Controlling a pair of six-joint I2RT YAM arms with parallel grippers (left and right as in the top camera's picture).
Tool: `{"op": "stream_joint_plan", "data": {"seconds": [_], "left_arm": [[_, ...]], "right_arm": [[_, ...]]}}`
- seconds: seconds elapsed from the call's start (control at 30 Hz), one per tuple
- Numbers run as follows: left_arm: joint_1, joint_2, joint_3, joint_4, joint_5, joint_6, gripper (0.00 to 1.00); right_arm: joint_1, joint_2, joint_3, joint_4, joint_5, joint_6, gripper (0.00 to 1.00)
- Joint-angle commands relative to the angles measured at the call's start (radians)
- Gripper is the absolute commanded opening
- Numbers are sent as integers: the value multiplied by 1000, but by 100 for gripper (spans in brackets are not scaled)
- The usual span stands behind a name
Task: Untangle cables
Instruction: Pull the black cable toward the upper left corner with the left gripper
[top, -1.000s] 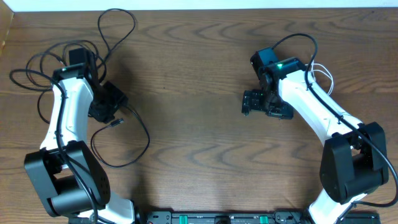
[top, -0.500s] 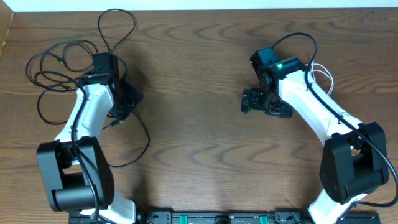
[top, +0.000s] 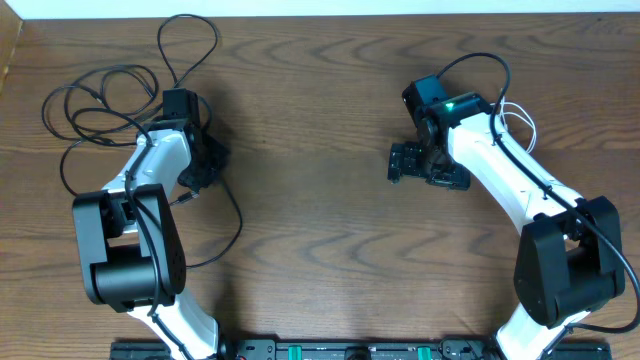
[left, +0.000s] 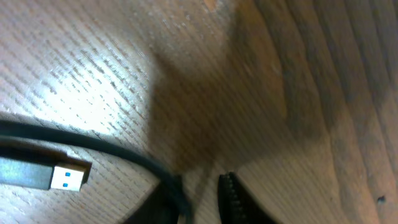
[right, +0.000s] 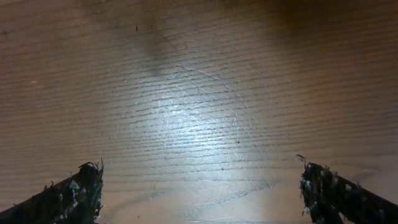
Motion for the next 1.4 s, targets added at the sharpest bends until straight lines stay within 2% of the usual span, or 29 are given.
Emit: {"op": "stream_joint_plan", "data": {"seconds": [0.0, 0.17, 0.33, 0.47, 0.6, 0.67, 0.83, 0.93, 1.07, 1.37], "left_arm": [[4, -16, 23, -10, -21, 15, 8], [47, -113, 79, -68, -20, 14, 7], [132, -316, 122, -64, 23, 14, 7], [230, -511, 128, 32, 24, 14, 7], [338, -619, 128, 133, 24, 5, 6], [395, -642, 128, 151, 23, -48, 7], [559, -641, 128, 102, 51, -341, 8], [613, -614, 128, 103, 180, -354, 7], [605, -587, 128, 143, 365, -353, 8], [435, -591, 128, 196, 392, -345, 8]], "right_arm": [[8, -17, -6, -3, 1, 2, 99], [8, -17, -6, -3, 1, 2, 99], [8, -17, -6, -1, 1, 2, 99], [9, -18, -6, 0, 0, 2, 99], [9, -17, -6, 0, 0, 2, 99], [9, -17, -6, -1, 0, 2, 99], [9, -17, -6, -5, 0, 2, 99], [9, -17, -6, -2, 0, 2, 99], [9, -17, -6, 21, -8, 2, 99], [13, -17, -6, 36, -47, 2, 99]]}}
